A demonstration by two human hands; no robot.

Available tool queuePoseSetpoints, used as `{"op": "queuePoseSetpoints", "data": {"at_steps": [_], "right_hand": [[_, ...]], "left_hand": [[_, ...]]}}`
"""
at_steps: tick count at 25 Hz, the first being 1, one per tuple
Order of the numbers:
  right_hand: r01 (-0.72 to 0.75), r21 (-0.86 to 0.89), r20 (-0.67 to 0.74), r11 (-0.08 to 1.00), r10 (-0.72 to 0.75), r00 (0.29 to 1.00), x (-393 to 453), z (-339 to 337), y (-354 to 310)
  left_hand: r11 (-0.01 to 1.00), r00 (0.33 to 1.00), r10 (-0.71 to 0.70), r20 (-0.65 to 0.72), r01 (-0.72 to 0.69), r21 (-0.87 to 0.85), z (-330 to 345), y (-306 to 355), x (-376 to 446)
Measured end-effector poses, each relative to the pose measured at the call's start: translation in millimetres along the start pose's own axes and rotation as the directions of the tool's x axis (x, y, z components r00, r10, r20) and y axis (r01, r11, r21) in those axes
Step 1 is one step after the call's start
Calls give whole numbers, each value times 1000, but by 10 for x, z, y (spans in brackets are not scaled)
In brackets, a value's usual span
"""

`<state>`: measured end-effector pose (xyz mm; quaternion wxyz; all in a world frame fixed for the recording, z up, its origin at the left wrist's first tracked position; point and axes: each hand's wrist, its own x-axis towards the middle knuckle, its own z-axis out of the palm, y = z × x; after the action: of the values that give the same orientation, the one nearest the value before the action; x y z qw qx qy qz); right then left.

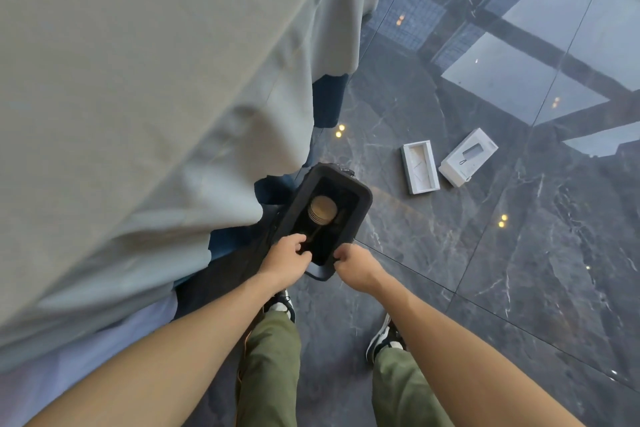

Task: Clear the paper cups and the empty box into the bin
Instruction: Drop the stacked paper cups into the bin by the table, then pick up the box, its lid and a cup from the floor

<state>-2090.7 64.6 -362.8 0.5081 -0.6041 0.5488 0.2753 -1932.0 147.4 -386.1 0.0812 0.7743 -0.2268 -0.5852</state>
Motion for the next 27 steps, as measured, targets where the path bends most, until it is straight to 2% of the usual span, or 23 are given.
{"op": "queuePoseSetpoints", "data": {"at_steps": [5,9,16,22,27], "right_hand": [[24,-63,8,998,-24,1000,-724,-426,16],[79,-73,-11,994,-81,997,-1336,-823,57],[165,-282,-226,945,-232,946,-2425,-1886,476],[191,-339,-334,921,-307,891,-3010,-2817,891],[171,-357,-450,918,-330,830,-3053,-3378,1028]], "left_hand": [[993,997,73,-23,-71,91,-219,583,-626],[957,983,177,-49,-160,240,-253,1107,-1231],[794,921,375,-104,-261,549,140,2121,-2389],[722,874,467,-135,-288,629,533,3022,-2877],[674,841,526,-128,-320,666,729,3592,-2855]]}}
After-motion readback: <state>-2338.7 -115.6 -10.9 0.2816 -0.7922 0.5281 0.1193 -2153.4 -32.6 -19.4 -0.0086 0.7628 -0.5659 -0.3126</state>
